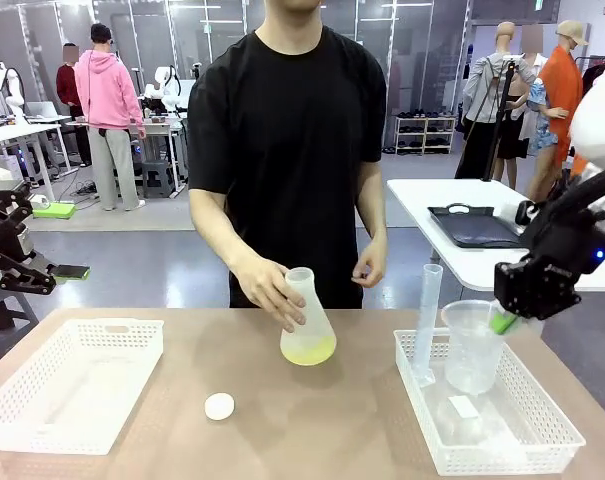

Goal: Prepare the solutions needed for the experiment.
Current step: Once the solution is in the Big flask , pick up the Plastic Funnel and place it back into the right Organizing basket.

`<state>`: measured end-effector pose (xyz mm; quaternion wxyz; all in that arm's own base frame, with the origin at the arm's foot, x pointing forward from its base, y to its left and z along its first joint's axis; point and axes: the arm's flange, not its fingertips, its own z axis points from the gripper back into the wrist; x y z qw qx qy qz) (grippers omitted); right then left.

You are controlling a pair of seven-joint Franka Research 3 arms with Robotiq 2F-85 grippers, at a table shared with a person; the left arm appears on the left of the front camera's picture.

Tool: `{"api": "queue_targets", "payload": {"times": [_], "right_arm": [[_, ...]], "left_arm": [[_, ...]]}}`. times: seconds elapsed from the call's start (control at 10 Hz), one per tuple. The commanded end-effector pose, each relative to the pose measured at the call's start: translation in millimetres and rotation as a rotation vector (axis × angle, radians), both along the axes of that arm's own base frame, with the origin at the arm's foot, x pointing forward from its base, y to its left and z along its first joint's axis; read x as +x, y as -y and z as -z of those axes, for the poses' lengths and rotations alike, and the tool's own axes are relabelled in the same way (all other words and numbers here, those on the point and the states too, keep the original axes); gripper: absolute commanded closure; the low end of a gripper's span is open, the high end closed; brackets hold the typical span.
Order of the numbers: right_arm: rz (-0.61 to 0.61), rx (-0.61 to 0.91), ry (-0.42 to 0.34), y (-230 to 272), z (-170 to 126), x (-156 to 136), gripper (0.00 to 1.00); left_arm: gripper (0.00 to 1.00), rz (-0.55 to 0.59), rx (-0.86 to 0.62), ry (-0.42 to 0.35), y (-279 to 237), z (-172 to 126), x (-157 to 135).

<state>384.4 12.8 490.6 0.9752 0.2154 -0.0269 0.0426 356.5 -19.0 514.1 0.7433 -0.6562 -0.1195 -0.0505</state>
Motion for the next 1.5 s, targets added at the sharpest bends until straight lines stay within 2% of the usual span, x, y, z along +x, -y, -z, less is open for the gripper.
{"api": "queue_targets", "payload": {"times": [0.0, 0.4, 0.9, 1.0, 1.1, 1.2, 1.4], "right_arm": [[0.079, 0.012, -0.033, 2, 22, 10, 0.96], [0.189, -0.081, -0.122, 11, 63, 36, 0.96], [0.229, -0.144, -0.157, 7, 82, 59, 0.96], [0.236, -0.143, -0.153, 6, 82, 59, 0.78], [0.228, -0.143, -0.140, 5, 82, 58, 0.76], [0.234, -0.140, -0.134, 4, 82, 58, 0.58], [0.245, -0.128, -0.130, 2, 81, 59, 0.56]], "left_arm": [[0.00, 0.007, -0.018, 0.010, 1, -1, -1], [0.00, 0.007, -0.018, 0.010, 1, -1, -1], [0.00, 0.007, -0.018, 0.010, 1, -1, -1], [0.00, 0.007, -0.018, 0.010, 1, -1, -1], [0.00, 0.007, -0.018, 0.010, 1, -1, -1], [0.00, 0.007, -0.018, 0.010, 1, -1, -1], [0.00, 0.007, -0.018, 0.010, 1, -1, -1]]}}
